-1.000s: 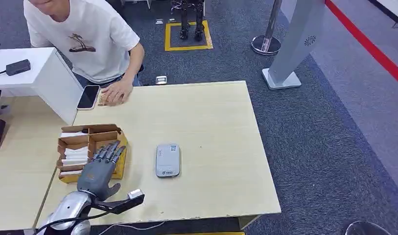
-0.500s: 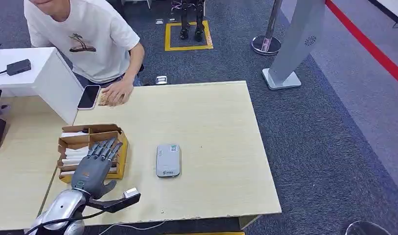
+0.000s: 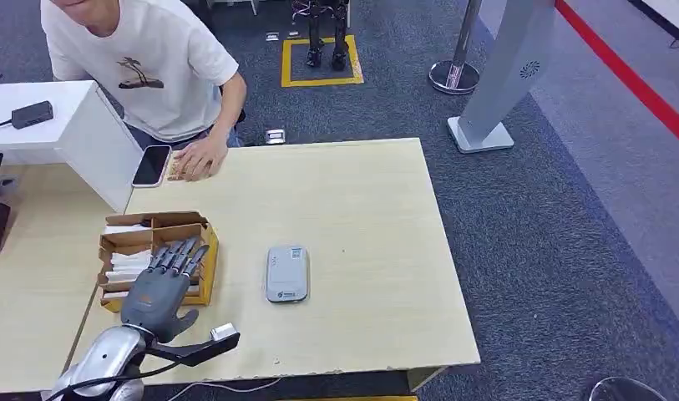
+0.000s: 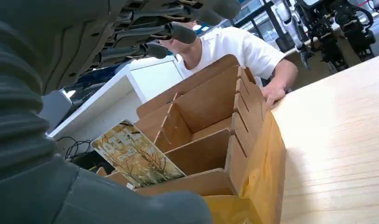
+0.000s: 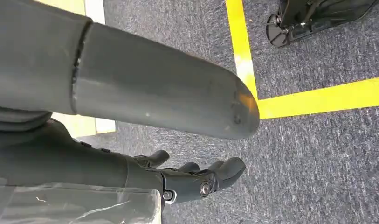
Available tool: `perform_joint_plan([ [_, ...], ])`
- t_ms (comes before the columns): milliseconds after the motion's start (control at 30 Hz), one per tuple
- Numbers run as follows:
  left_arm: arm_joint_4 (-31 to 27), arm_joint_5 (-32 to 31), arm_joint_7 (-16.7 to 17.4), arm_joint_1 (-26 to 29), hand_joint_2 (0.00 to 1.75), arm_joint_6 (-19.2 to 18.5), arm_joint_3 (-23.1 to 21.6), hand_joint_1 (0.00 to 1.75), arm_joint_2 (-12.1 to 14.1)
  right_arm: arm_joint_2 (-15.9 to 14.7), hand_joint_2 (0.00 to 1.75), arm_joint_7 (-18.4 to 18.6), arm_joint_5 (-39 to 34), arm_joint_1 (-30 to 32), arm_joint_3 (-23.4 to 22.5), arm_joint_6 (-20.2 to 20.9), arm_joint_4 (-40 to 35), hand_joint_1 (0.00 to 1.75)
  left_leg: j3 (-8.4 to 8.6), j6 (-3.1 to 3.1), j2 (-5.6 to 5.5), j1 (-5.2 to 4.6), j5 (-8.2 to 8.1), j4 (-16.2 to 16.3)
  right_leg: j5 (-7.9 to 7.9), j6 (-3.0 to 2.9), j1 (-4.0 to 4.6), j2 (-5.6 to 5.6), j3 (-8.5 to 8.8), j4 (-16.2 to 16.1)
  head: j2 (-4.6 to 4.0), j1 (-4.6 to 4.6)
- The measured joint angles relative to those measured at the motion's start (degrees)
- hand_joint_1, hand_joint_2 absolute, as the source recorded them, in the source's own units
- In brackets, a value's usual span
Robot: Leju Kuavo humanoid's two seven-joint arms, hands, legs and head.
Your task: Pass the card to the sensor for recognition and then transmit it.
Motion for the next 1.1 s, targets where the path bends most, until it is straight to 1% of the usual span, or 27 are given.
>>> perform_joint_plan([
  [300, -0.04, -0.55, 0.22, 0.11, 1.75, 0.0, 0.33, 0.0, 0.04, 0.0, 0.0, 0.0, 0.0, 0.0, 0.0, -0.04, -0.02, 0.0, -0.01, 0.0, 0.0, 0.0, 0.0, 0.0, 0.0, 0.0, 0.0, 0.0, 0.0, 0.0, 0.0, 0.0],
  [400, -0.7, -0.9, 0.92, 0.83, 1.75, -0.04, 0.98, 0.0, 0.59, 0.0, 0.0, 0.13, -0.17, 0.01, 0.0, -0.02, 0.0, 0.0, 0.0, 0.0, 0.01, 0.01, 0.0, 0.0, 0.0, 0.0, 0.0, 0.01, -0.01, 0.0, 0.0, 0.0],
  [567, -2.52, -1.36, 1.09, 2.61, 1.75, -0.26, 2.12, 0.0, 1.44, 0.0, 0.0, 0.07, -0.22, 0.01, 0.0, 0.26, 0.0, 0.0, -0.01, 0.0, 0.0, 0.02, 0.0, 0.0, -0.01, 0.0, 0.0, 0.0, -0.01, 0.0, 0.0, 0.0],
  [800, -4.02, -1.62, 1.83, 4.31, 1.75, -0.68, 3.54, 0.0, 1.51, 0.0, 0.0, -0.04, -0.24, 0.01, 0.0, 0.15, 0.0, 0.0, -0.01, 0.0, 0.0, 0.0, 0.0, -0.01, -0.01, 0.0, 0.0, 0.0, 0.0, 0.0, 0.0, 0.0],
  [1100, -4.61, -1.62, 1.95, 4.91, 1.75, -0.72, 4.04, 0.0, 1.51, 0.0, 0.0, -0.07, -0.24, 0.0, 0.0, 0.13, 0.0, 0.0, 0.0, 0.0, 0.0, 0.01, 0.0, -0.01, 0.0, 0.0, 0.0, 0.0, 0.0, 0.0, 0.0, 0.0],
])
